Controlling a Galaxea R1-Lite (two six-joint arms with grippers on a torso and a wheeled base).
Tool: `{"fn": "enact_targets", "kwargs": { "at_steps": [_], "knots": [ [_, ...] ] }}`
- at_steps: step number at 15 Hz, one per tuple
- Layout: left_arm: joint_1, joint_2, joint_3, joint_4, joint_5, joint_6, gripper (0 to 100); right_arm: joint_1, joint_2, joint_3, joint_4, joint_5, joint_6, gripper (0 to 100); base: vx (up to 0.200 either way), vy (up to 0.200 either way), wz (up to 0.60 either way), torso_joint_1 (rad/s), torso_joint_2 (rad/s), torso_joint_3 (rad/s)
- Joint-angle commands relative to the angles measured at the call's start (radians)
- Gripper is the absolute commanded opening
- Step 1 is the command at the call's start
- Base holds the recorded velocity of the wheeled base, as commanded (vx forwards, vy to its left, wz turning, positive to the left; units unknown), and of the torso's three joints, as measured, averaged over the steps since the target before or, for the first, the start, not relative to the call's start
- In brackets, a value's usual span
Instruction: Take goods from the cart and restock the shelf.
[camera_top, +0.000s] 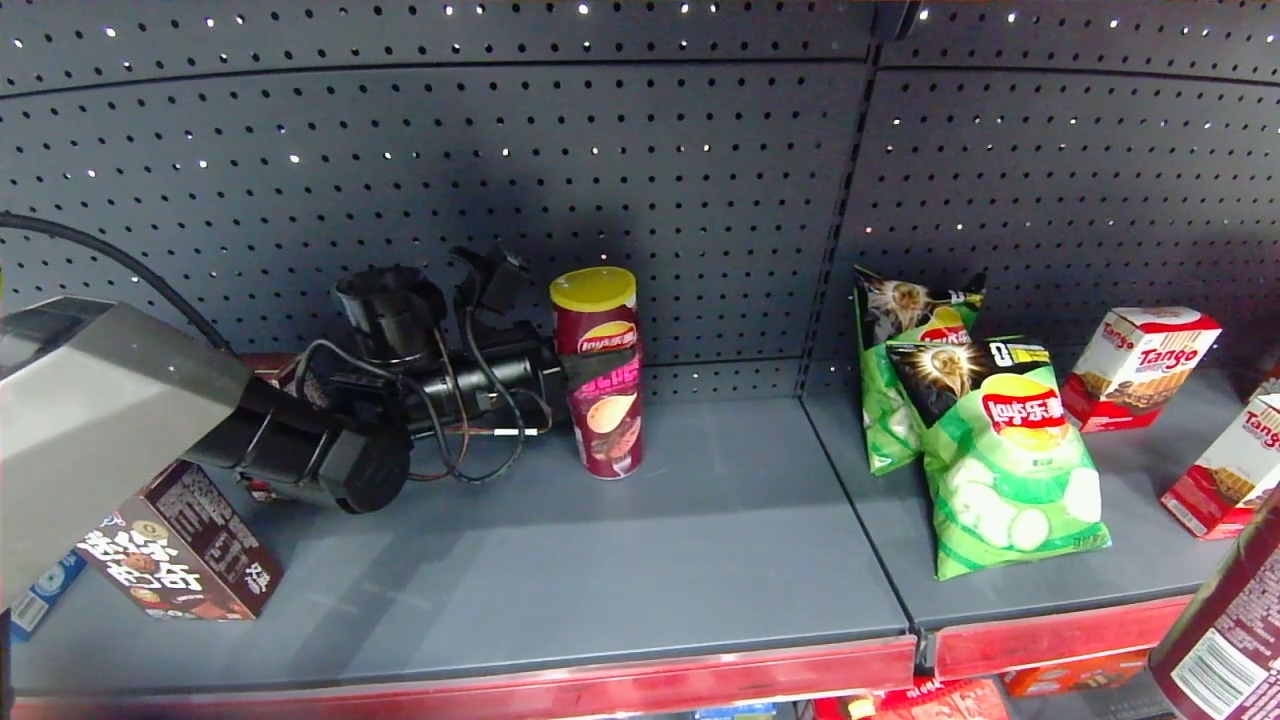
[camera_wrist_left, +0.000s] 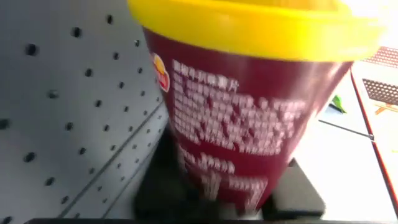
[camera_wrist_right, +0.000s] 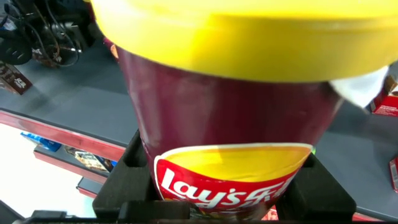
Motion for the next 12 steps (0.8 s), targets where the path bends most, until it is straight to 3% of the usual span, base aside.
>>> {"fn": "enact_targets", "kwargs": {
  "at_steps": [1, 4, 8, 12],
  "knots": [
    [-0.007, -0.042, 0.010, 0.004, 0.002, 0.000, 0, 0.000, 0.000, -0.001, 0.000, 0.000, 0.000, 0, 0.000, 0.000, 0.00, 0.000, 0.00, 0.000],
    [-0.021, -0.115, 0.074, 0.002, 0.003, 0.000, 0, 0.002, 0.000, -0.001, 0.000, 0.000, 0.000, 0, 0.000, 0.000, 0.00, 0.000, 0.00, 0.000],
    [-0.047, -0.273, 0.260, -0.010, 0.005, 0.004, 0, 0.000, -0.003, -0.001, 0.000, -0.002, 0.001, 0, 0.000, 0.000, 0.00, 0.000, 0.00, 0.000],
    [-0.070, -0.338, 0.347, -0.015, 0.009, 0.009, 0, -0.002, -0.004, -0.001, 0.000, -0.004, 0.001, 0, 0.000, 0.000, 0.00, 0.000, 0.00, 0.000]
  ]
}}
